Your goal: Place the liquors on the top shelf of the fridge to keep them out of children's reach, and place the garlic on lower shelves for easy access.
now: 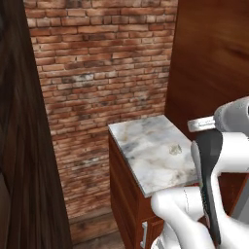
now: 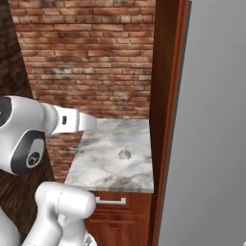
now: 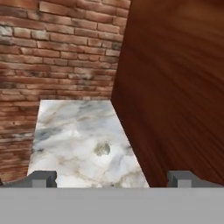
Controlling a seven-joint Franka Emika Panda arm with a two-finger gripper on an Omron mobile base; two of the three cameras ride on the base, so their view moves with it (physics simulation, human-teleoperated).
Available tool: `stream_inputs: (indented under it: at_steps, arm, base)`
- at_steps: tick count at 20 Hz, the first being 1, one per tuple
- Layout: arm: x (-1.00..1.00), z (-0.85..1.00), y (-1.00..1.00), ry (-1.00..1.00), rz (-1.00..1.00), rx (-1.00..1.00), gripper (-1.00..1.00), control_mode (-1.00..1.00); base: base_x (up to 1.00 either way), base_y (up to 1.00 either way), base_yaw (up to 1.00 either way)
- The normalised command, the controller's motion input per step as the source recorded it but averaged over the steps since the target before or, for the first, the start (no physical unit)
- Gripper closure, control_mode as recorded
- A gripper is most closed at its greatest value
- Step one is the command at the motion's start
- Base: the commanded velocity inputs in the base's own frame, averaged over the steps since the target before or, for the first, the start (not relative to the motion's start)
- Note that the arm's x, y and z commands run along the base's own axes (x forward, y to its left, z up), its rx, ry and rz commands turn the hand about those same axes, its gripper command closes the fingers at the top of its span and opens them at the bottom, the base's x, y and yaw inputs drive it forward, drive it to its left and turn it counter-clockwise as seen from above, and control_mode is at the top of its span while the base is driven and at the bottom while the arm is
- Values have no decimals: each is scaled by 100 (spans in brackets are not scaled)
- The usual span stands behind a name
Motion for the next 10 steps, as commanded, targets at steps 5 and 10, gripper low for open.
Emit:
stream_inputs:
  at_steps: [5,10]
  arm:
    - [29,-34,15,23,-30,0,-100,-100]
    - [30,-40,5,28,-21,2,-100,-100]
  base:
    - [0,0,0]
    - [0,0,0]
